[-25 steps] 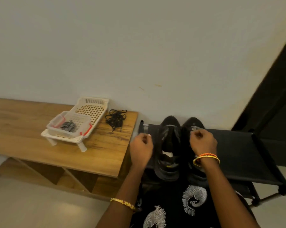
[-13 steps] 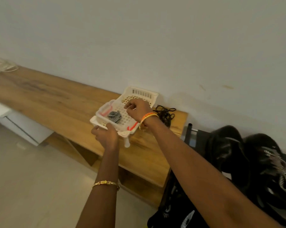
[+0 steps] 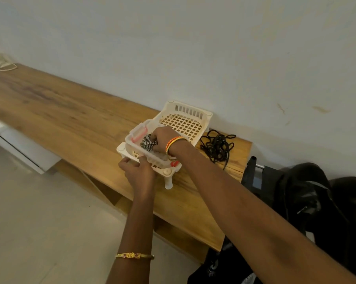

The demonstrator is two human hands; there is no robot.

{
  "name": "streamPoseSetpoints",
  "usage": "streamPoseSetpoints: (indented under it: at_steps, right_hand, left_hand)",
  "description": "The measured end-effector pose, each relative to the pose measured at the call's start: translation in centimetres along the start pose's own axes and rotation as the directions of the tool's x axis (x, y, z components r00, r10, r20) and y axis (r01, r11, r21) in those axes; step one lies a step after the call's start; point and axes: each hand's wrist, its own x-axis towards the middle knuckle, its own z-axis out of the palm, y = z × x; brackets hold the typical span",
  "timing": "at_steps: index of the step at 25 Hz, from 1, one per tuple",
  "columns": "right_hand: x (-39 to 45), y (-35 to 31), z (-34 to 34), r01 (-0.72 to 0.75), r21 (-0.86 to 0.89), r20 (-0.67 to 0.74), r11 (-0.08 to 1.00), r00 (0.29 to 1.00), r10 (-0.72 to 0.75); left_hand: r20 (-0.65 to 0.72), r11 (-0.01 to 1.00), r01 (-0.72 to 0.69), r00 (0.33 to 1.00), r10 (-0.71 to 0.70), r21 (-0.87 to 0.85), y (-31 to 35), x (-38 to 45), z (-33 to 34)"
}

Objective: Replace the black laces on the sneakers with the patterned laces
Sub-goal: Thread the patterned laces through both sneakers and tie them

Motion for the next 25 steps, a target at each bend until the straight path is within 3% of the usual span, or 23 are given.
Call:
streamPoseSetpoints:
  at_steps: [3, 4, 6, 8, 9, 11, 14, 16, 19, 22, 25]
  right_hand:
    - [-2.4, 0.8, -2.6, -0.025, 0.303, -0.092, 0.953, 0.994, 0.055]
    - [-3.6, 1.0, -3.7, -0.039, 0.476, -0.076, 0.878, 0.993, 0.085]
    - [-6.5, 1.7, -5.8, -0.048, 0.750, -0.043, 0.659, 0.992, 0.121]
    - [-9.9, 2.4, -7.6, -0.050, 0.871, -0.029, 0.489, 0.988, 0.154]
    - [-11.8, 2.8, -8.4, -0.063, 0.904, -0.015, 0.424, 0.984, 0.177]
    - [-15.8, 3.7, -9.3, -0.081, 0.947, 0.017, 0.310, 0.979, 0.205]
    - [-22.4, 5.5, -9.2, -0.053, 0.986, 0.005, 0.160, 0.957, 0.288]
    - [-26.6, 7.0, -8.4, -0.036, 0.993, -0.012, 0.115, 0.919, 0.394]
    - [-31.7, 8.6, -6.6, -0.033, 0.999, 0.012, 0.029, 0.845, 0.535]
    - [-35.9, 10.1, -4.8, -0.017, 0.997, 0.060, -0.074, 0.779, 0.624]
    - [-39.0, 12.0, -4.9, 0.027, 0.994, 0.055, -0.106, 0.710, 0.702]
  left_hand:
    - [-0.055, 0.992, 0.061, 0.997, -0.055, 0.110, 0.8, -0.8, 0.1]
    - [-0.124, 0.977, 0.040, 0.992, -0.014, 0.210, 1.3, -1.3, 0.2]
    - [-0.194, 0.930, -0.176, 0.949, 0.247, 0.322, 2.6, -3.0, 0.1]
    - [-0.042, 0.867, -0.451, 0.882, 0.469, 0.213, 4.4, -5.6, 0.3]
    - [0.108, 0.871, -0.483, 0.874, 0.473, 0.094, 5.3, -7.3, 0.5]
    - [0.462, 0.946, -0.313, 0.829, 0.316, -0.085, 6.5, -11.1, 0.9]
    - [0.781, 0.989, -0.149, 0.617, 0.100, -0.009, 5.7, -15.8, 1.8]
    - [0.845, 0.991, -0.122, 0.535, 0.021, 0.053, 3.8, -18.6, 2.2]
    - [0.877, 0.996, -0.051, 0.478, -0.041, 0.075, 1.4, -22.1, 2.7]
    - [0.876, 0.983, -0.139, 0.482, -0.036, 0.117, 0.4, -24.7, 3.4]
    - [0.863, 0.961, -0.250, 0.505, 0.023, 0.121, 0.6, -27.2, 5.1]
